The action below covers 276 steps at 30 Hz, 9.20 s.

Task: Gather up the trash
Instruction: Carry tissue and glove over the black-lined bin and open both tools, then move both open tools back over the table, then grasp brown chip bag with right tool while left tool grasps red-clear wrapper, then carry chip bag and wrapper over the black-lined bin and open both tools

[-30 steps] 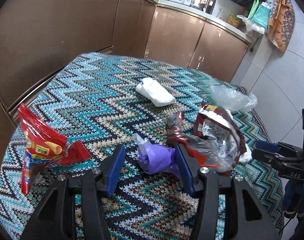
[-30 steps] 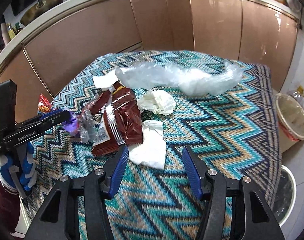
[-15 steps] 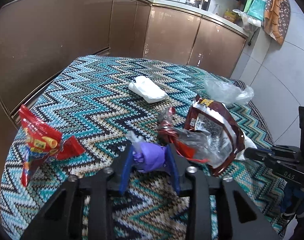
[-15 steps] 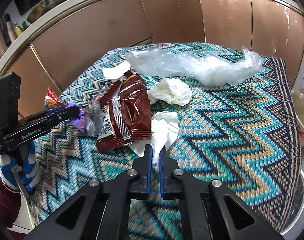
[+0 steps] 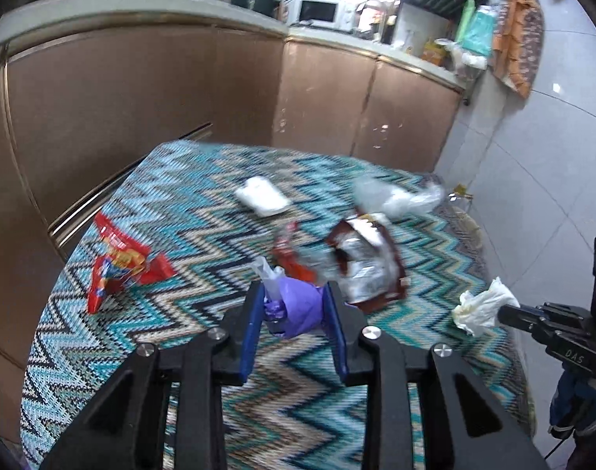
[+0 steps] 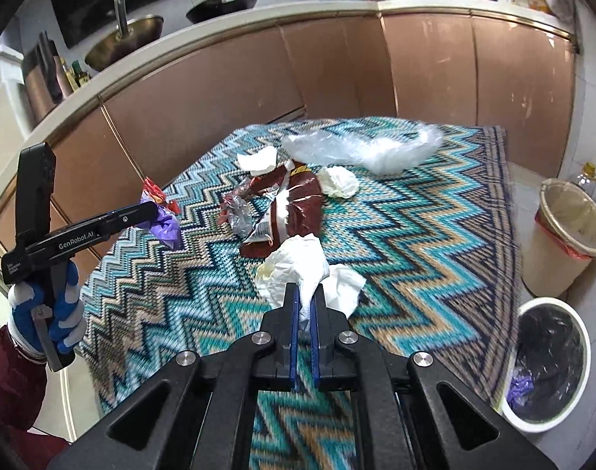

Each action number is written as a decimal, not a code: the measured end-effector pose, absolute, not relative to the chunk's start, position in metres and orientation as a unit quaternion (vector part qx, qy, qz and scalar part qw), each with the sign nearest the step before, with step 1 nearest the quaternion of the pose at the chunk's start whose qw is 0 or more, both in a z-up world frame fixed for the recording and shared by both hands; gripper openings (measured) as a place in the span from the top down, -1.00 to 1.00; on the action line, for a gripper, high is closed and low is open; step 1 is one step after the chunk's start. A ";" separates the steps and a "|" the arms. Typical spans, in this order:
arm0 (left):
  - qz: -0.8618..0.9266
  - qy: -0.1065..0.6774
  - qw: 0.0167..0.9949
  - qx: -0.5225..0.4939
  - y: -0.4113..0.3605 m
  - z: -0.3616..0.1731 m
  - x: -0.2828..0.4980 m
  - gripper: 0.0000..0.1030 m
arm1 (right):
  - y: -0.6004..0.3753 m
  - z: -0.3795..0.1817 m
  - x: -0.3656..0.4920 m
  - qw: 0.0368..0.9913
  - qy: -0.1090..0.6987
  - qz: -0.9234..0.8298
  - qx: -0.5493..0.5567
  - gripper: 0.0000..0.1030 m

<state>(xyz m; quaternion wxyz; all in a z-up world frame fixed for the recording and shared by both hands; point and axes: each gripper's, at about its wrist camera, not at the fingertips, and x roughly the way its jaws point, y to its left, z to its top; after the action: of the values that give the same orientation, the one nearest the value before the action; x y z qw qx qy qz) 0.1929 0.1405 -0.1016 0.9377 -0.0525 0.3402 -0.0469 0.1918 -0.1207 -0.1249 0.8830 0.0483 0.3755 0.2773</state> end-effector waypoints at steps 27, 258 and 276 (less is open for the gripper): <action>-0.313 0.378 0.866 0.099 -0.251 -0.117 0.305 0.39 | -0.367 -0.153 0.209 0.924 0.341 0.011 0.173 0.82; -0.195 0.337 0.921 -0.009 -0.045 -0.073 0.176 0.86 | -0.290 -0.075 0.110 0.947 0.275 0.087 0.143 0.60; -0.298 0.371 0.877 0.064 -0.204 -0.105 0.260 0.86 | -0.376 -0.123 0.162 0.939 0.302 -0.027 0.164 0.58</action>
<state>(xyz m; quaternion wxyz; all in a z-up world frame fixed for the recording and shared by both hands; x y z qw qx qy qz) 0.2598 -0.2042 -0.1049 0.8770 0.0643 0.3713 -0.2980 0.1621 -0.3761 -0.1233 0.9388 0.1639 0.3017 -0.0274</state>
